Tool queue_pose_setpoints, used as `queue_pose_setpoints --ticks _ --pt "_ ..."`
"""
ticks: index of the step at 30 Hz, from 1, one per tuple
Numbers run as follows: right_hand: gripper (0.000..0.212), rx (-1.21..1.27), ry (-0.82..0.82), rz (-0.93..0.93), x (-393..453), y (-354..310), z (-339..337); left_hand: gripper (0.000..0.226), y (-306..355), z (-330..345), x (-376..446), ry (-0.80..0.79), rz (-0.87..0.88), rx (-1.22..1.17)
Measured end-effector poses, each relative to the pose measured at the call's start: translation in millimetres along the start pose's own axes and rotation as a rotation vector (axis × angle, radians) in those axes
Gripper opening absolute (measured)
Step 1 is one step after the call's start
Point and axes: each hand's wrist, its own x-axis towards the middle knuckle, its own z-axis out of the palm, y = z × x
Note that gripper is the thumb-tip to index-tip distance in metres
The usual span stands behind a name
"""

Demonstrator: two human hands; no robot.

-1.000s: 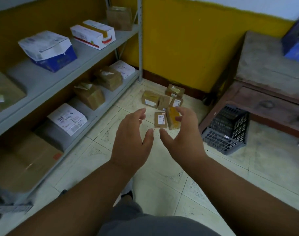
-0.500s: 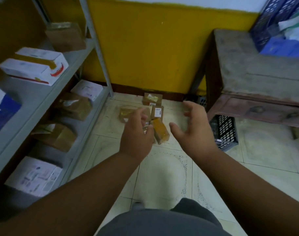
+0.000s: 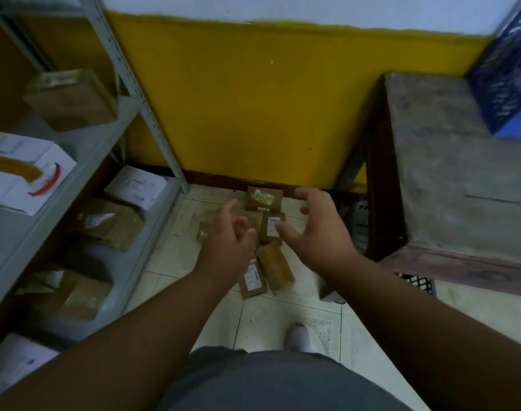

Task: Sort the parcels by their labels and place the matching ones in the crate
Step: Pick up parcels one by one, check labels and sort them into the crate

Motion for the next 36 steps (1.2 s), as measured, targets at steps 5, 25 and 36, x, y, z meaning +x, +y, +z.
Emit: queue_pose_setpoints --ticks 5,25,36 --pt "0.064 0.019 -0.014 0.049 89.6 -10.0 5.8 0.064 2.5 -15.8 63.4 -0.010 -0.012 -0.023" --pt "0.053 0.105 0.057 0.396 377.4 71.8 127.1 0.033 -82.9 38.5 431.8 -0.369 -0.319 -0.094" --pt "0.047 0.001 -0.167 0.652 444.9 357.6 343.9 0.030 -332.3 269.7 508.9 -0.478 -0.603 0.016"
